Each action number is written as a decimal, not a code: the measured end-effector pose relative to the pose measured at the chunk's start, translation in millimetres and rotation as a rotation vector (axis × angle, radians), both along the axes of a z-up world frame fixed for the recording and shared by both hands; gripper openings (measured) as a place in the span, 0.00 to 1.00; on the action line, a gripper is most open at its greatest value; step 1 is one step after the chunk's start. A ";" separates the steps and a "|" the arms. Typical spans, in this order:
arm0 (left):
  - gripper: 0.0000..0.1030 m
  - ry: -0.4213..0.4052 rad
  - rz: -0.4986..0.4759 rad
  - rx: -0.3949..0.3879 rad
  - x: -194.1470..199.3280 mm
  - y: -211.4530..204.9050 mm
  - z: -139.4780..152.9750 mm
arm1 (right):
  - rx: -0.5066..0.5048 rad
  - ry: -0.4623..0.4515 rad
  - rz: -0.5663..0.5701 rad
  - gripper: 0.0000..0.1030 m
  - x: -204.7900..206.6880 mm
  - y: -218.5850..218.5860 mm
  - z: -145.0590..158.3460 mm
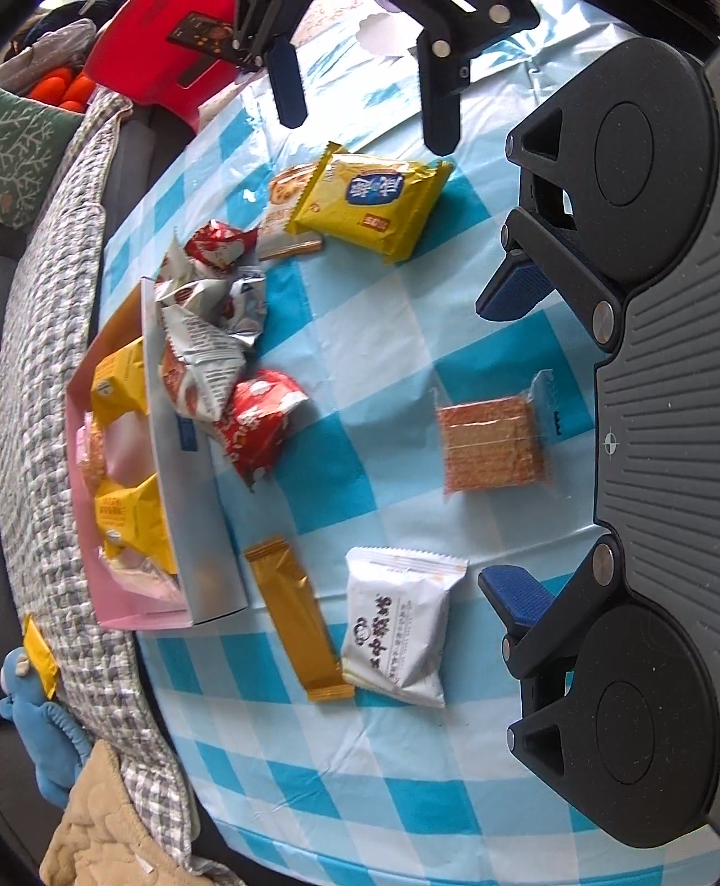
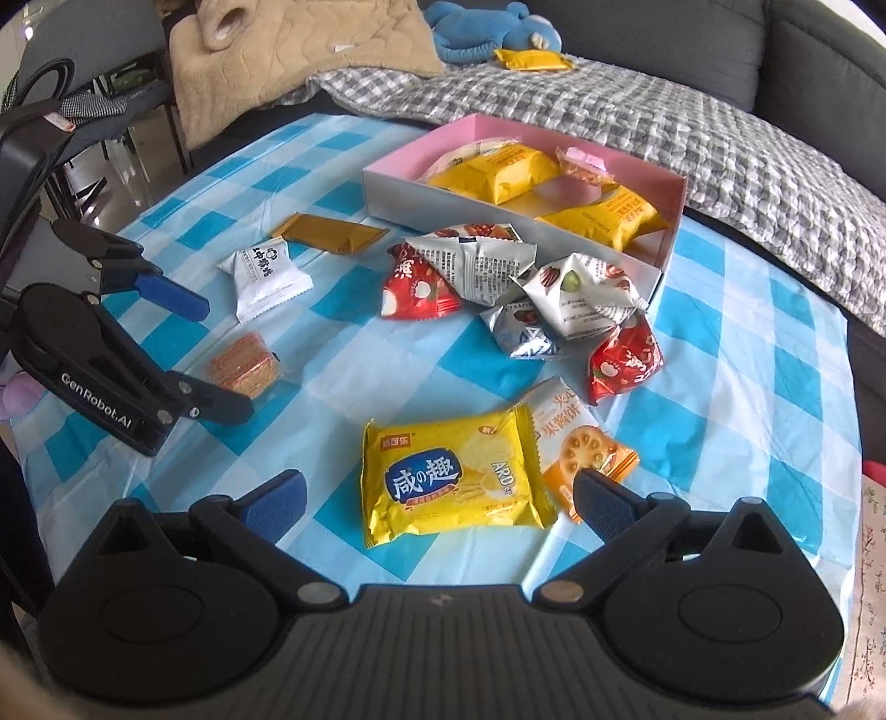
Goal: Organize snacks
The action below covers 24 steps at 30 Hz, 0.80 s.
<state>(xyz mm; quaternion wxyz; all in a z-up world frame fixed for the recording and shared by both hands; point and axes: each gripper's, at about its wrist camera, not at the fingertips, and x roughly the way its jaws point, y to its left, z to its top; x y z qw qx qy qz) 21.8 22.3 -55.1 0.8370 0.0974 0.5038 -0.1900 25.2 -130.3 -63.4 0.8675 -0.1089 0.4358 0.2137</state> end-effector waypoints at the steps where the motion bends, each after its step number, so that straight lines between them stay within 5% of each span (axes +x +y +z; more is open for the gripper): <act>1: 0.94 0.005 -0.005 0.006 -0.7 -1.2 -1.6 | 0.003 0.000 0.000 1.00 0.3 -0.7 -0.4; 11: 0.91 0.035 -0.040 0.023 -1.4 -12.5 -9.5 | 0.012 0.040 -0.003 1.00 14.2 -1.7 -15.9; 24: 0.71 0.042 -0.048 0.003 2.9 -18.1 -9.1 | -0.072 0.094 0.049 1.00 20.9 19.8 -34.7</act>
